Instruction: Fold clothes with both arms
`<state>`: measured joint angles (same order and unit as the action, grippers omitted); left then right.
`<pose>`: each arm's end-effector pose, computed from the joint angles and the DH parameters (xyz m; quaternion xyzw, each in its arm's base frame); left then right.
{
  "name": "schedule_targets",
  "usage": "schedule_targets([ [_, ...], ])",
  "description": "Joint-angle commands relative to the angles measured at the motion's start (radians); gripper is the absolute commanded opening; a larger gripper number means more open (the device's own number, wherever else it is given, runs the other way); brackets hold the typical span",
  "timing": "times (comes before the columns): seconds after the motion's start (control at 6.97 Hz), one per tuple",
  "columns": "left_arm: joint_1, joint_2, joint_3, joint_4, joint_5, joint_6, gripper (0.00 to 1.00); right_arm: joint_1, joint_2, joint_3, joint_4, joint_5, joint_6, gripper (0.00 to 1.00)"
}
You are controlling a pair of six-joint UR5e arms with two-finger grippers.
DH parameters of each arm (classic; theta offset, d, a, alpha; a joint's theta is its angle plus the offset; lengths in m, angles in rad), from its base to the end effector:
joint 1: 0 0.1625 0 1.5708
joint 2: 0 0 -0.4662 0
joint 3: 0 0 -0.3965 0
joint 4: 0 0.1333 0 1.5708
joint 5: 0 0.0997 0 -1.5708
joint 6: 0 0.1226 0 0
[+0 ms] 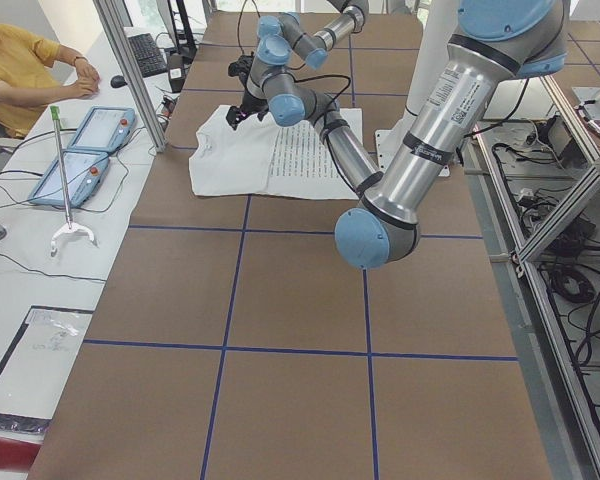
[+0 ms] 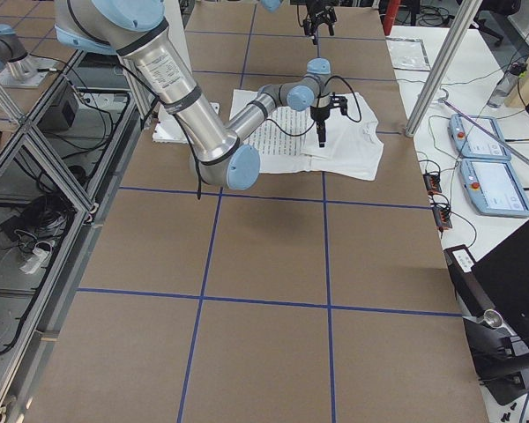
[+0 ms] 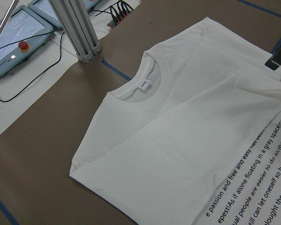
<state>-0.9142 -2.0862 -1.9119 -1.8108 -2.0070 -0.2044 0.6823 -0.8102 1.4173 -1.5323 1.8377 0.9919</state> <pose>0.3224 -0.5519 0.2306 0.3854 0.3802 0.2967 0.7867 -0.5555 -0.5814 0.3085 0.0835 -0.3283 0.0064 0.9408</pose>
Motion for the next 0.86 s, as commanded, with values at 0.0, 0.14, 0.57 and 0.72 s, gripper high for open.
schedule_targets([
  [0.0,0.001,0.003,-0.004,-0.004,0.002,-0.032,1.00,-0.044,-0.004,-0.041,-0.005,-0.028,-0.024,0.98],
  [0.14,0.001,0.006,-0.004,-0.005,0.002,-0.032,1.00,-0.056,-0.001,-0.047,-0.008,-0.031,-0.028,0.98],
  [0.57,0.001,0.018,-0.004,-0.010,0.004,-0.032,1.00,-0.058,0.003,-0.035,-0.135,-0.049,-0.111,0.98],
  [0.72,0.001,0.018,-0.004,-0.010,0.004,-0.032,1.00,-0.056,-0.007,-0.038,-0.141,-0.072,-0.146,0.98],
])
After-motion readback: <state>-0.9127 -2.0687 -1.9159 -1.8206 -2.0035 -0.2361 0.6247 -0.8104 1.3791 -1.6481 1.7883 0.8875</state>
